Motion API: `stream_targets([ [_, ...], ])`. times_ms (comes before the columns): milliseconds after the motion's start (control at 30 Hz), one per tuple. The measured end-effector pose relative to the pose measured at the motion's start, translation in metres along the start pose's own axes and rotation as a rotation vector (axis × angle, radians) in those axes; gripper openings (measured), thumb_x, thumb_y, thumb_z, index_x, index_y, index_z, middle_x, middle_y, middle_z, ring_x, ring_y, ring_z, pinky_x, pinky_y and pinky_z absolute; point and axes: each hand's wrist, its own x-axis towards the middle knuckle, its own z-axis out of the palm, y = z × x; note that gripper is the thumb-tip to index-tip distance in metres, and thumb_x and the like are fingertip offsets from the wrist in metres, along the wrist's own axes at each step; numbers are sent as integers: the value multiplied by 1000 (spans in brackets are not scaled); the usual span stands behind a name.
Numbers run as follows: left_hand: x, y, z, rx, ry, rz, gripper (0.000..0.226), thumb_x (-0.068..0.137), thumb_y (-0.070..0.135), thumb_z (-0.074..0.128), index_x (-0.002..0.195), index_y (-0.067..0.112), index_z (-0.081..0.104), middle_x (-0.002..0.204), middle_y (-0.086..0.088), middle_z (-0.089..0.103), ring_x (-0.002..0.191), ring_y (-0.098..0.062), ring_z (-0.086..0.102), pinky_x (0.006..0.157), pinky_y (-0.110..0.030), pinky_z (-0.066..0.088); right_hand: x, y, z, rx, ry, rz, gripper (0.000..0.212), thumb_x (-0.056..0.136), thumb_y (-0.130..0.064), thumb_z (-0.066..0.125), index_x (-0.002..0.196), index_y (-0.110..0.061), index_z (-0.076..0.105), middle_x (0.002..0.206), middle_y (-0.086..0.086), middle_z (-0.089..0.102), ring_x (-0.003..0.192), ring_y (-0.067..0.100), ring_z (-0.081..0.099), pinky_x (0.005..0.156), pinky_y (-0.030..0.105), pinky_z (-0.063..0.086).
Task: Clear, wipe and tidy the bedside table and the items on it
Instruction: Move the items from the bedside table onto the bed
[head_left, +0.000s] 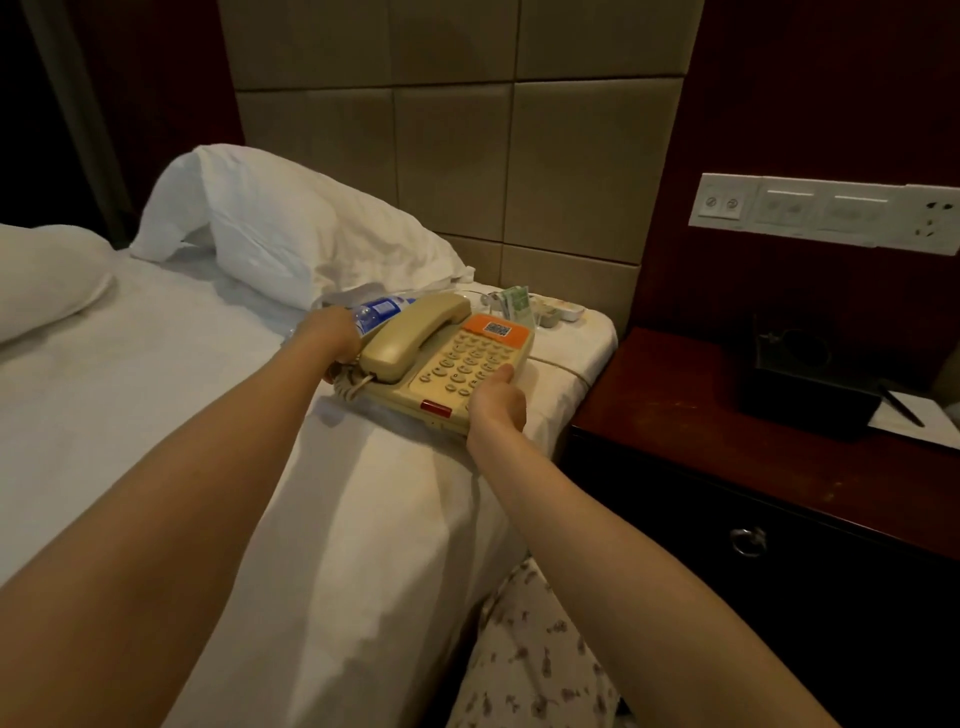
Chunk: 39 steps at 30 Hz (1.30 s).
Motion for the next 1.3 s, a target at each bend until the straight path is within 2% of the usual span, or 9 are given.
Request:
stream_targets([
  [67, 5, -3, -2, 23, 34, 34, 22, 92, 6, 49, 105, -7, 61, 91, -24, 67, 74, -33, 66, 74, -40, 54, 2, 1, 7, 14, 22, -12, 49, 100, -46, 25, 119, -10, 53, 108, 7, 66, 91, 21, 67, 66, 26, 52],
  [200, 10, -6, -2, 27, -17, 32, 20, 91, 7, 52, 102, -7, 63, 63, -14, 56, 58, -26, 57, 65, -31, 52, 10, 3, 16, 17, 58, -18, 52, 100, -47, 25, 122, -8, 50, 109, 8, 66, 91, 22, 67, 67, 27, 54],
  [367, 22, -18, 9, 89, -57, -10, 19, 89, 6, 55, 101, -1, 68, 71, -12, 63, 75, -27, 65, 88, -40, 54, 13, 1, 21, 16, 67, -2, 53, 100, -47, 24, 124, -7, 48, 114, 10, 64, 95, 24, 66, 66, 28, 52],
  [533, 24, -16, 1, 96, 31, 66, 22, 87, 3, 56, 106, -1, 68, 95, -18, 70, 73, -26, 62, 80, -32, 54, 11, -4, 25, 108, 29, 59, 51, 100, -46, 28, 129, -7, 43, 115, 10, 63, 97, 24, 65, 65, 26, 50],
  [667, 21, -9, -5, 108, -43, 135, 28, 89, 0, 52, 114, 0, 64, 106, -19, 64, 83, -24, 56, 75, -29, 48, 6, -9, 29, 128, -22, 90, 51, 99, -46, 33, 133, -9, 32, 123, 11, 57, 106, 27, 61, 74, 31, 49],
  [767, 19, 0, -8, 178, 17, 176, 30, 91, 10, 52, 119, 4, 62, 119, -16, 61, 100, -27, 58, 87, -31, 46, 5, -10, 34, 118, -42, 104, 50, 99, -45, 34, 134, -9, 32, 124, 11, 56, 109, 28, 59, 75, 31, 47],
  [967, 19, 6, -10, 149, 132, 180, 34, 91, 14, 57, 123, 4, 58, 124, -16, 59, 113, -30, 55, 94, -34, 44, 11, -23, 32, -89, -116, 133, 53, 95, -54, 37, 128, -13, 45, 121, 7, 61, 109, 24, 60, 82, 30, 47],
  [1100, 13, 24, -12, -2, 201, 289, 27, 92, 7, 54, 117, 6, 63, 123, -15, 60, 112, -28, 55, 94, -33, 43, 17, -32, 25, -289, -85, 51, 65, 92, -59, 37, 133, -9, 39, 131, 9, 49, 114, 23, 51, 80, 30, 44],
  [1300, -6, 74, 7, -107, 102, 461, 21, 91, 13, 55, 106, 21, 68, 119, -7, 62, 105, -22, 58, 84, -29, 45, 38, -46, -19, -272, -56, -136, 47, 101, -33, 30, 135, -3, 43, 136, 16, 47, 119, 30, 48, 101, 37, 40],
])
